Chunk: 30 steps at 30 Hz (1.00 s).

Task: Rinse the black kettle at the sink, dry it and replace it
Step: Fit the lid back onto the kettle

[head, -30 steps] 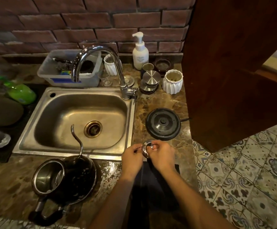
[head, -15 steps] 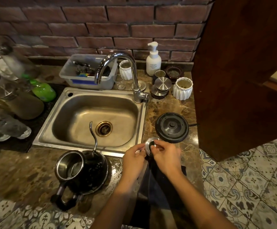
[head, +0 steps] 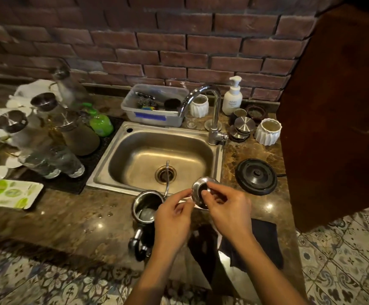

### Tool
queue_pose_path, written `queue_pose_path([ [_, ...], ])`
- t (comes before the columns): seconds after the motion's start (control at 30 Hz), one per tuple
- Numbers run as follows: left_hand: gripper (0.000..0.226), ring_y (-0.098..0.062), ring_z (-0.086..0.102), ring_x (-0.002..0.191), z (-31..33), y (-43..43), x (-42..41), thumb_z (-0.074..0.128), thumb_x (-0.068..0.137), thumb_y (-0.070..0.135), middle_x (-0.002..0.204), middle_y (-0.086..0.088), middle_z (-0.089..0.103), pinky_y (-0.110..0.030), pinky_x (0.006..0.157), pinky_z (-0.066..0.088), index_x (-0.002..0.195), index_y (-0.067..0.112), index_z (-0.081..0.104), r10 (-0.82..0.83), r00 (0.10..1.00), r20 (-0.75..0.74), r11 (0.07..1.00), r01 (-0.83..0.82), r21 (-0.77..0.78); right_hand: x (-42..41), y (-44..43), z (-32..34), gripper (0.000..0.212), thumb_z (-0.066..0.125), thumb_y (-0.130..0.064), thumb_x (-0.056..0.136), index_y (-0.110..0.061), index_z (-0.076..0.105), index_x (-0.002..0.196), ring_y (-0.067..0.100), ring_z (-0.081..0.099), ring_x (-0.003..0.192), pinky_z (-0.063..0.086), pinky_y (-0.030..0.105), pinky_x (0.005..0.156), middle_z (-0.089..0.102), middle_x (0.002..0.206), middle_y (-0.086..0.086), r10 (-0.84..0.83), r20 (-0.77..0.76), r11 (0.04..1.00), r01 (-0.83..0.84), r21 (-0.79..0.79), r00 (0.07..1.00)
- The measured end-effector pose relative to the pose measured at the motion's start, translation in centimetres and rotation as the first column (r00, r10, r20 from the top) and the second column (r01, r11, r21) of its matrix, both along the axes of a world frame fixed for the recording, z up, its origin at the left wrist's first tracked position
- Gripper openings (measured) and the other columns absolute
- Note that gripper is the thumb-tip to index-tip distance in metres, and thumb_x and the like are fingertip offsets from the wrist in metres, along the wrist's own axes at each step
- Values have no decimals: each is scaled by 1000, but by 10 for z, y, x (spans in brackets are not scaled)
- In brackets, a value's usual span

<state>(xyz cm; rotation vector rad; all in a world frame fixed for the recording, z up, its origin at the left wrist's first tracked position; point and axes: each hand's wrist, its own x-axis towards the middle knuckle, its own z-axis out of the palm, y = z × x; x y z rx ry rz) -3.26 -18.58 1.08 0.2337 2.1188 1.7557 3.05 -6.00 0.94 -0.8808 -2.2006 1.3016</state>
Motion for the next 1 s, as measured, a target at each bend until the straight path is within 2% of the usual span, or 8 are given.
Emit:
queue_pose_path([
  [0.2,30,-6,75,96,11,-62,-24,66,92,0,104,5,80,-29,93,59,113,19,77,23,1000,-18,1000,-22,16,-25,-54,17,27,79,-31,85,-26,79,112,-4,69,75,60,22,77,73,79,-20,8,12,999,-8,-43,1000],
  [0.3,34,-11,77,94,12,-88,-34,65,93,-1,97,8,81,-31,89,59,103,29,77,24,1000,13,999,-25,28,-37,-79,19,26,78,-30,86,-26,79,112,-5,68,72,58,16,74,74,77,-16,21,31,999,-20,-33,999],
  [0.4,39,-11,77,91,7,-107,-44,65,94,0,92,11,81,-26,84,60,95,37,75,24,999,41,999,-25,23,-48,-99,16,27,76,-31,86,-27,79,112,-2,70,75,61,23,79,79,88,-12,39,56,999,-39,-5,998],
  [0.5,33,-13,77,94,-5,-122,-56,65,94,3,98,5,81,-33,89,61,100,34,76,38,998,59,999,-39,7,-59,-114,11,28,75,-29,87,-26,79,114,2,72,80,62,29,82,80,96,-8,56,87,998,-57,7,995],
  [0.6,25,-17,76,97,-14,-132,-64,66,95,7,103,1,80,-44,95,60,109,24,77,21,998,65,999,-19,-30,-66,-125,6,30,75,-30,87,-23,78,116,2,71,81,60,25,84,80,97,-5,59,131,997,-63,32,990],
  [0.73,26,-18,75,96,-20,-136,-67,66,93,9,104,0,79,-46,96,59,114,20,75,-22,998,54,996,26,-83,-71,-132,3,30,73,-31,87,-22,79,115,3,70,82,57,23,85,81,96,-4,33,167,998,-41,40,985],
  [0.87,25,-16,75,95,-23,-137,-68,66,94,13,106,2,78,-41,93,60,115,23,74,-70,997,33,991,73,-110,-75,-132,4,28,72,-30,88,-21,79,114,5,70,79,56,23,85,80,90,-3,13,194,999,-22,45,981],
  [1.0,26,-9,73,97,-21,-139,-69,63,97,17,107,2,77,-23,85,56,122,20,72,-127,992,-19,979,123,-162,-77,-133,2,28,71,-30,89,-22,79,114,4,70,82,57,24,86,80,92,-4,32,212,998,-41,40,977],
])
